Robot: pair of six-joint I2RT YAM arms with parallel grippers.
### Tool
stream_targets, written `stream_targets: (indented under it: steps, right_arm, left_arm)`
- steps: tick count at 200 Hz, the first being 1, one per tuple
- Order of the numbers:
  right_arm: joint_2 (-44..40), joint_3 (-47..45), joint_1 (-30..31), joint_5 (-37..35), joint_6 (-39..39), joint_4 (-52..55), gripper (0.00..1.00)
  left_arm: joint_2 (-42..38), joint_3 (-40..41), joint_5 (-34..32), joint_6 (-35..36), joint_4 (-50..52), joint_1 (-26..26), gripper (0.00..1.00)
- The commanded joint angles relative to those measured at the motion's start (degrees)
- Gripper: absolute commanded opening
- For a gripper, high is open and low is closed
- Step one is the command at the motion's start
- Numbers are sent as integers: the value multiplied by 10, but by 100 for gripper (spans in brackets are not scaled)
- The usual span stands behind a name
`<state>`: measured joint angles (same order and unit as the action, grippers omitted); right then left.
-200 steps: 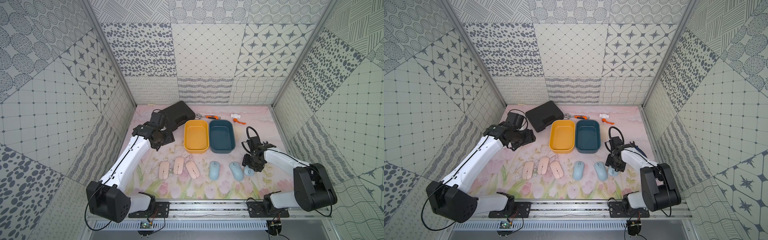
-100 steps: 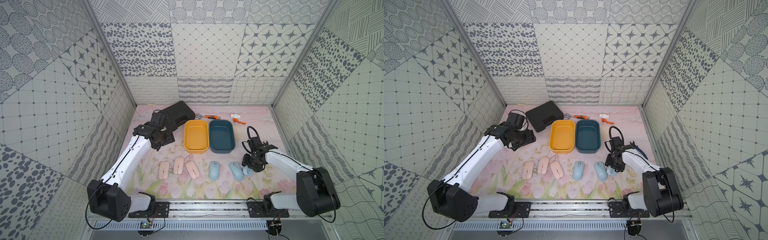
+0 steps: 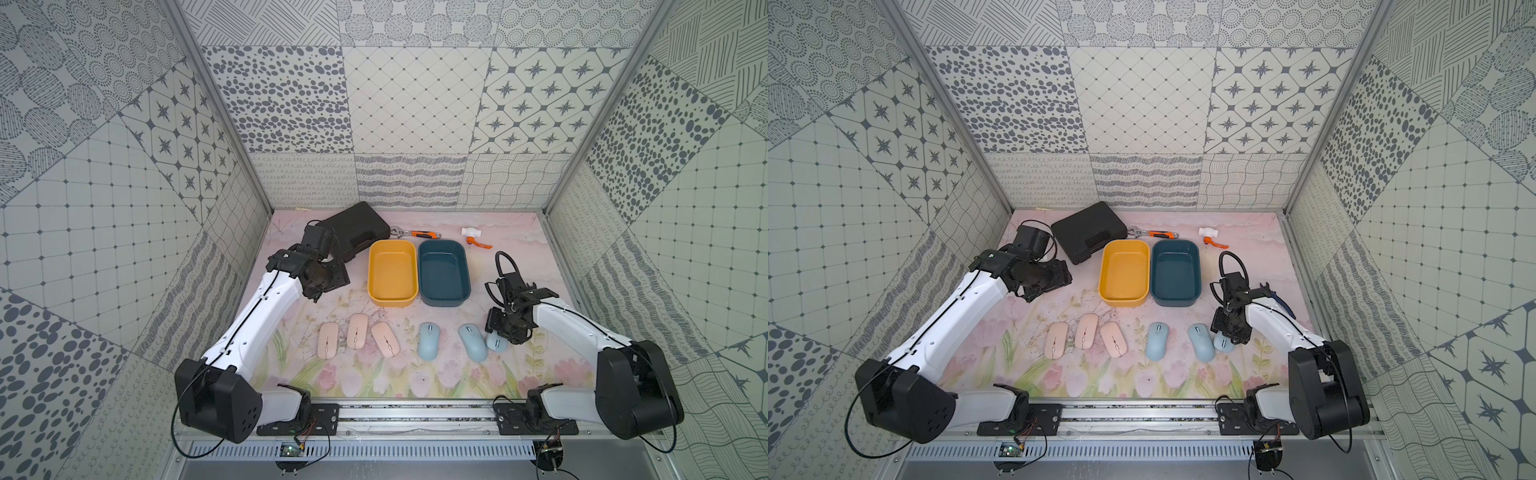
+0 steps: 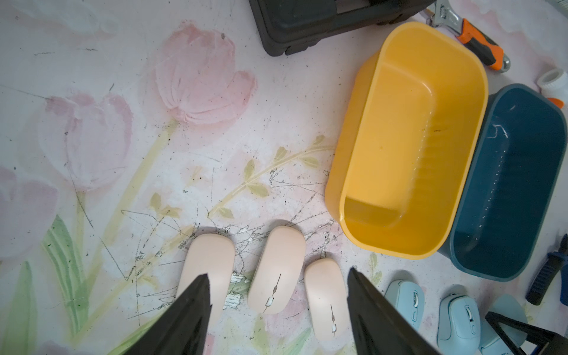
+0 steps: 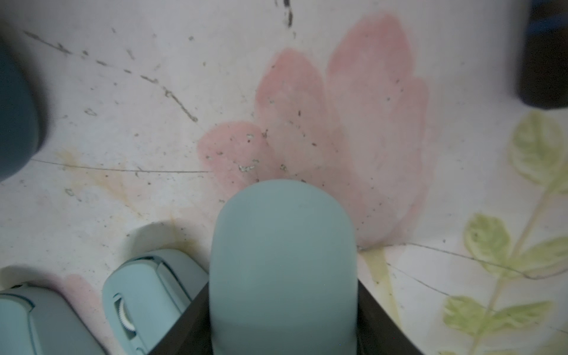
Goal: Place the mice by color into the storage box
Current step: Pick up the mouse from the center of the board, then place the mouse in the storage box.
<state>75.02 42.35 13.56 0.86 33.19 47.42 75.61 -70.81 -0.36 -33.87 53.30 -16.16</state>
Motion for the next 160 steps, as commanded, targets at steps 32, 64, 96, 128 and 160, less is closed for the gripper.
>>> stream_targets:
  steps: [32, 64, 96, 128, 160]
  right_arm:
    - [-36, 100, 6, -5, -16, 60, 54]
    - [-16, 177, 15, -3, -24, 78, 55]
    - [48, 270, 27, 8, -39, 74, 55]
    - [135, 368, 53, 23, -48, 63, 55]
    - [224, 451, 71, 26, -60, 58, 55]
  left_arm:
    - [0, 5, 7, -1, 5, -1, 74]
    - [0, 2, 6, 0, 6, -1, 74]
    - [-1, 0, 7, -1, 8, -1, 74]
    - [-4, -1, 8, -1, 10, -1, 74]
    - [-4, -4, 5, -4, 12, 0, 74]
